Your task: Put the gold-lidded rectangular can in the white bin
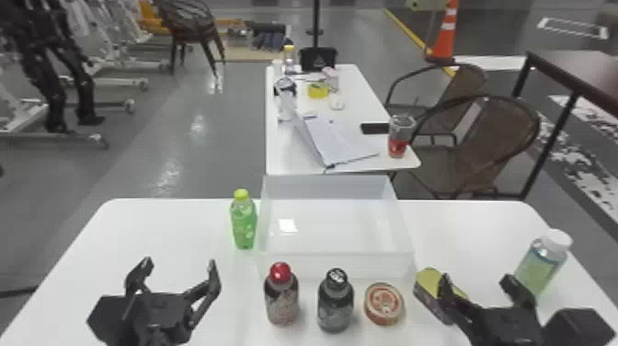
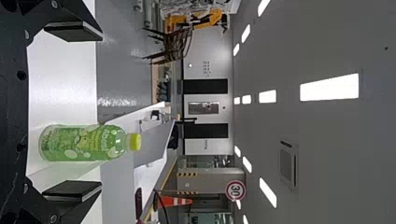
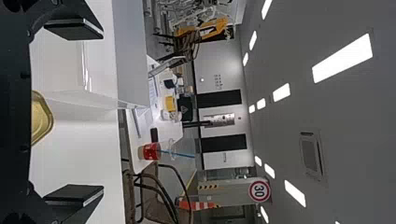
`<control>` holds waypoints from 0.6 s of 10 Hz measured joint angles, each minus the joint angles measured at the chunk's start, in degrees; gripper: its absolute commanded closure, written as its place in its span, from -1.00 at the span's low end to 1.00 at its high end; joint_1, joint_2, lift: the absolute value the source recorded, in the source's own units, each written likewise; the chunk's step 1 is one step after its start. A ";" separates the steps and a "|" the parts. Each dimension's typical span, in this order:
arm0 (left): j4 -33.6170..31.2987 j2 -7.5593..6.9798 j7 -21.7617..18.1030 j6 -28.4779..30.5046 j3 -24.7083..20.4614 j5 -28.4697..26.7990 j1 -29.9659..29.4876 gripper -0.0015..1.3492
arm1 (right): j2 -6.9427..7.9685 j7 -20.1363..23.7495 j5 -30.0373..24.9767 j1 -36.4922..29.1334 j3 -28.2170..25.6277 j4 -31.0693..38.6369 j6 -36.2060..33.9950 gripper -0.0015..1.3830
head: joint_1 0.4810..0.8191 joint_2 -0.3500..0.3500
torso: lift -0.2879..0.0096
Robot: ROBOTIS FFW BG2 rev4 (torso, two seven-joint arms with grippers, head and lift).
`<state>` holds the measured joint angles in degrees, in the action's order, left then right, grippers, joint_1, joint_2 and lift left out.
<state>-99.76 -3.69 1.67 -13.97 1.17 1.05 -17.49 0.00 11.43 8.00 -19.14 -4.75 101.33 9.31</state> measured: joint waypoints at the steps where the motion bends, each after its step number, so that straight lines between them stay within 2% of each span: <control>1: 0.00 0.00 0.00 0.00 0.02 0.00 0.00 -0.74 | 0.00 0.00 0.00 0.03 0.00 0.01 -0.06 -0.81 | -0.60 0.00 | 0.26; 6: -0.08 -0.09 -0.18 0.10 0.04 0.16 -0.08 -0.74 | 0.00 0.05 -0.04 0.20 0.00 -0.09 -0.37 -0.81 | -0.60 0.00 | 0.26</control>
<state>-99.84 -3.78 1.49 -13.87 1.21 1.21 -17.57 0.00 11.47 7.97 -18.94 -4.75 101.24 8.94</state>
